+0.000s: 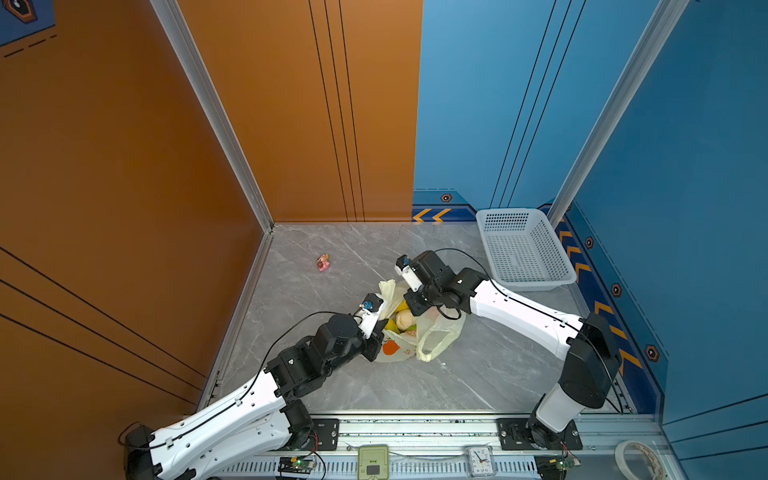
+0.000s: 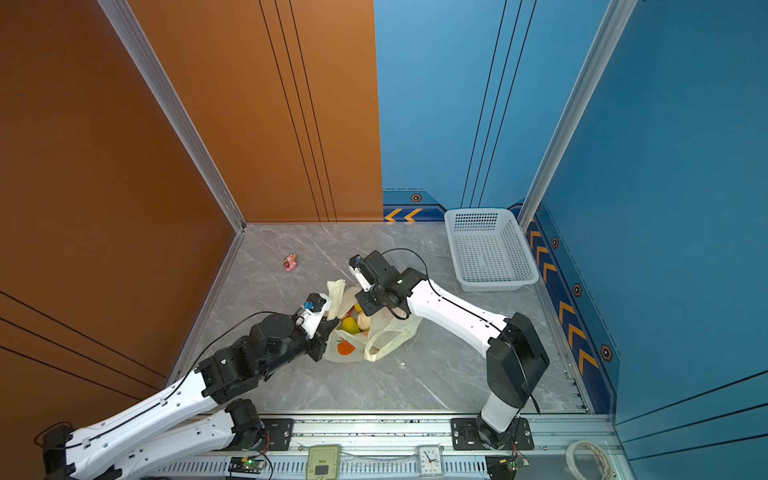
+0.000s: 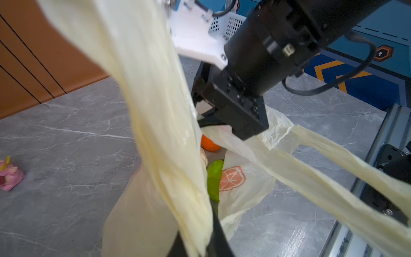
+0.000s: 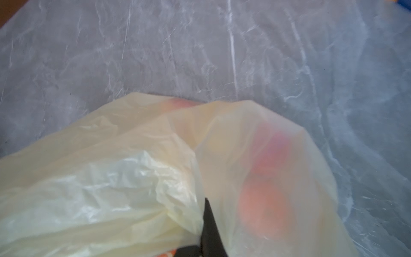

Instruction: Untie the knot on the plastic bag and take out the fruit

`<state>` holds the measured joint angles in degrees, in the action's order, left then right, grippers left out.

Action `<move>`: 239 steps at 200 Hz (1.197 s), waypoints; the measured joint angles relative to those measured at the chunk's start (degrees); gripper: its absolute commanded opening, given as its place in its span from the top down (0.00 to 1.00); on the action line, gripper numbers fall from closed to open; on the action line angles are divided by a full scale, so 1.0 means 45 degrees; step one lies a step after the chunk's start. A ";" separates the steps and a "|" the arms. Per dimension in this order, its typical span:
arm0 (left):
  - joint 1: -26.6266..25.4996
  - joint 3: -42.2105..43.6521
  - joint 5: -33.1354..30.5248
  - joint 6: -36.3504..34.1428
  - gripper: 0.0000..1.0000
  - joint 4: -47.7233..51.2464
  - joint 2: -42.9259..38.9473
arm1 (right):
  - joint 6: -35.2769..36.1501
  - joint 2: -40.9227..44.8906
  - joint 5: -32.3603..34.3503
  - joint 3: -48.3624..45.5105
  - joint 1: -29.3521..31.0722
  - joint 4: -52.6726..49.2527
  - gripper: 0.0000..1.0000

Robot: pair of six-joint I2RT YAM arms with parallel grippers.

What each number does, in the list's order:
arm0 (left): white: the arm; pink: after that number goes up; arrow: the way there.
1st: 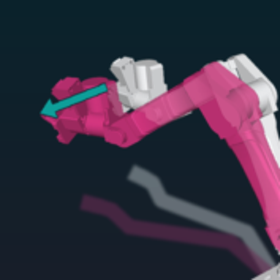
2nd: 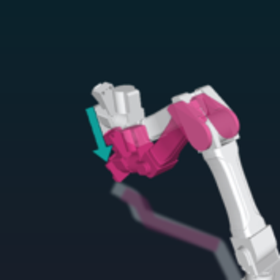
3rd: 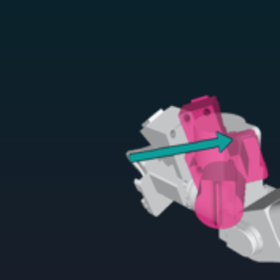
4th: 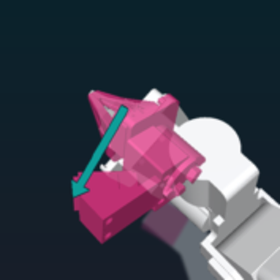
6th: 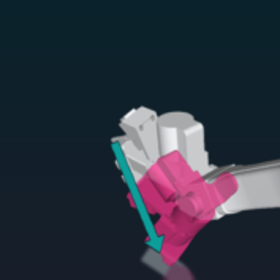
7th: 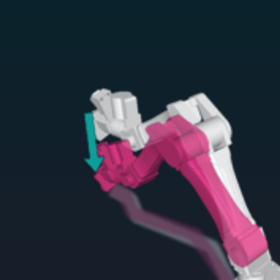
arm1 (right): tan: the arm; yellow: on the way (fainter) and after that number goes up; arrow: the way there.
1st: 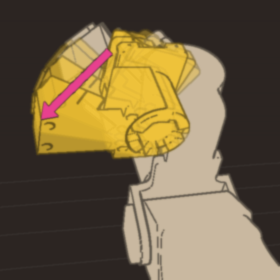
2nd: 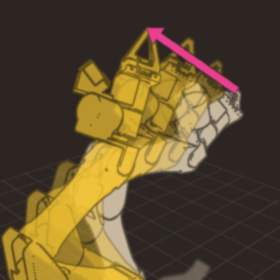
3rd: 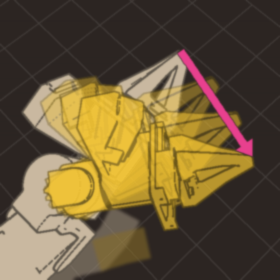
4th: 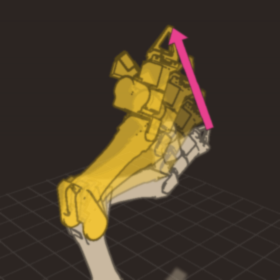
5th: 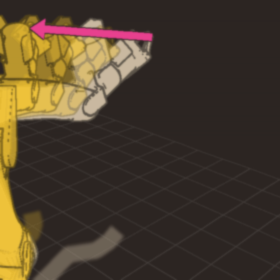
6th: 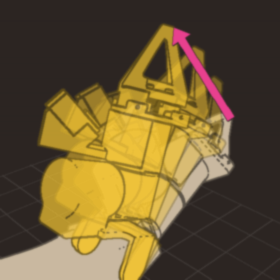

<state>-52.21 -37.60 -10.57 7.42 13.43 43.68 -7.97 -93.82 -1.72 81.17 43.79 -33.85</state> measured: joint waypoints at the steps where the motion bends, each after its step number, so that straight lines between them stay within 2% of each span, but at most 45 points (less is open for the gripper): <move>1: 0.0000 0.0000 -0.0005 0.0005 0.12 0.0000 -0.0010 | -0.0019 0.0053 0.0024 0.0010 -0.0073 -0.0005 1.00; 11: 0.0000 -0.0005 -0.0092 0.0053 0.00 0.0029 -0.0087 | -0.0209 0.0345 0.0019 0.0204 -0.0549 -0.0073 1.00; 39: 0.0000 -0.0005 -0.0418 0.0238 0.02 0.0160 -0.0466 | -0.0432 0.0588 -0.0165 0.0981 -0.1457 -0.0287 1.00; 82: 0.0029 -0.0306 -0.0855 0.0374 0.02 0.0199 -0.0593 | -0.0719 0.0612 -0.0753 0.1098 -0.1520 -0.0709 1.00; 186: 0.0816 -0.2953 -0.0359 0.1598 0.02 -0.2278 0.4993 | -0.0918 0.0607 -0.1297 0.1477 -0.1389 -0.0923 1.00; 211: 0.0874 -0.3565 -0.0423 0.1681 0.02 -0.2016 0.6334 | -0.0918 0.0607 -0.1389 0.1477 -0.1389 -0.0923 1.00; 239: 0.0879 -0.4061 -0.2011 0.2123 0.02 -0.0160 0.7286 | -0.0918 0.0656 -0.1661 0.1477 -0.1530 -0.0996 1.00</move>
<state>-48.25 -55.88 -19.62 16.97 12.71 76.47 -12.10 -90.87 -9.19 87.81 36.91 -38.33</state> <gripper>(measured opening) 0.979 0.052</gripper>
